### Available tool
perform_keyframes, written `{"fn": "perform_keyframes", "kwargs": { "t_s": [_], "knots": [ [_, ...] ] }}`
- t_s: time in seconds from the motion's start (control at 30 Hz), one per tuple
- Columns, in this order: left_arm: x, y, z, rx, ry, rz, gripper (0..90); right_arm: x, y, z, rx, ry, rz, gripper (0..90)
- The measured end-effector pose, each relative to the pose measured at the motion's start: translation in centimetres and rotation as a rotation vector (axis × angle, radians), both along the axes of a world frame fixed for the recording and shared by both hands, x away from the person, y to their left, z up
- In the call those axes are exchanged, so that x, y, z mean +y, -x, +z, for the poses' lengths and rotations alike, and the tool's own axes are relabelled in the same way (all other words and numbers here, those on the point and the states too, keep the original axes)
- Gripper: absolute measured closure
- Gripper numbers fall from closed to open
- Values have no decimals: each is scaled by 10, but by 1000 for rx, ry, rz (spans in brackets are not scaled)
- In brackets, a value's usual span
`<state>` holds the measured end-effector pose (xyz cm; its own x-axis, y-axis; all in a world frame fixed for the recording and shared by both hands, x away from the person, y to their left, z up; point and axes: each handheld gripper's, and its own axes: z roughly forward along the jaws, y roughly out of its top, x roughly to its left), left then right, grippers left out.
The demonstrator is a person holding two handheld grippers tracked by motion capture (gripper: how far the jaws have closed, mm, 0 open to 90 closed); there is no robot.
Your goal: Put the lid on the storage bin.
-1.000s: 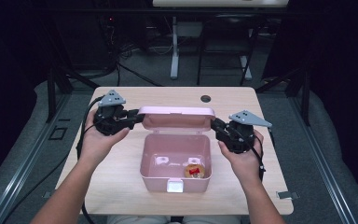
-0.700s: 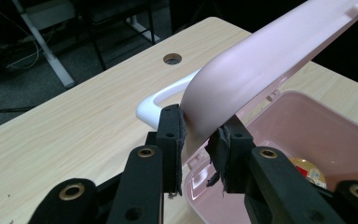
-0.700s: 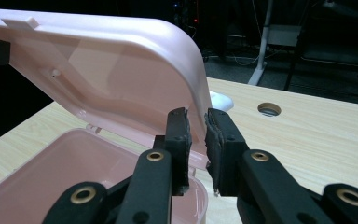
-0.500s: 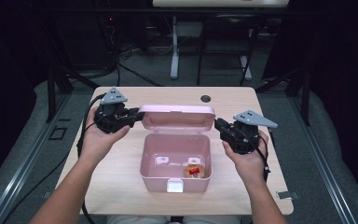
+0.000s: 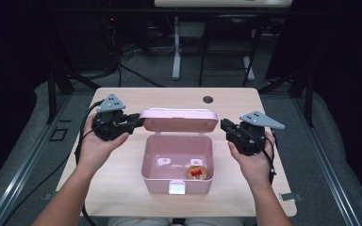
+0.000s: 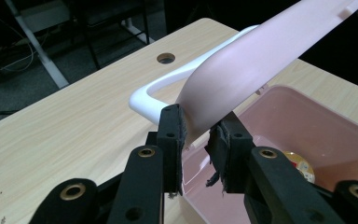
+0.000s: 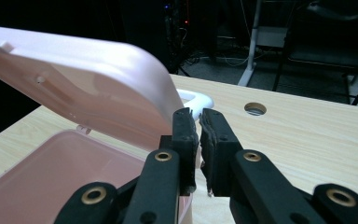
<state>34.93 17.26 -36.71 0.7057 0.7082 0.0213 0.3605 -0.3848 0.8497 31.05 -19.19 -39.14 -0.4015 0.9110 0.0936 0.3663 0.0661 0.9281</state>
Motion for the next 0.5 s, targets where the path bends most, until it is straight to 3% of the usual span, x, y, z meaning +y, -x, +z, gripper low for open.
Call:
{"fn": "perform_keyframes", "kwargs": {
  "t_s": [0.33, 0.5],
  "knots": [
    [2, 14, -1, -7, -16, -17, 748, 4, 2, 0, 16, 32, 0, 836],
    [3, 17, -4, -4, -9, -25, 748, -1, 6, 0, 43, -24, 28, 836]
  ]
}}
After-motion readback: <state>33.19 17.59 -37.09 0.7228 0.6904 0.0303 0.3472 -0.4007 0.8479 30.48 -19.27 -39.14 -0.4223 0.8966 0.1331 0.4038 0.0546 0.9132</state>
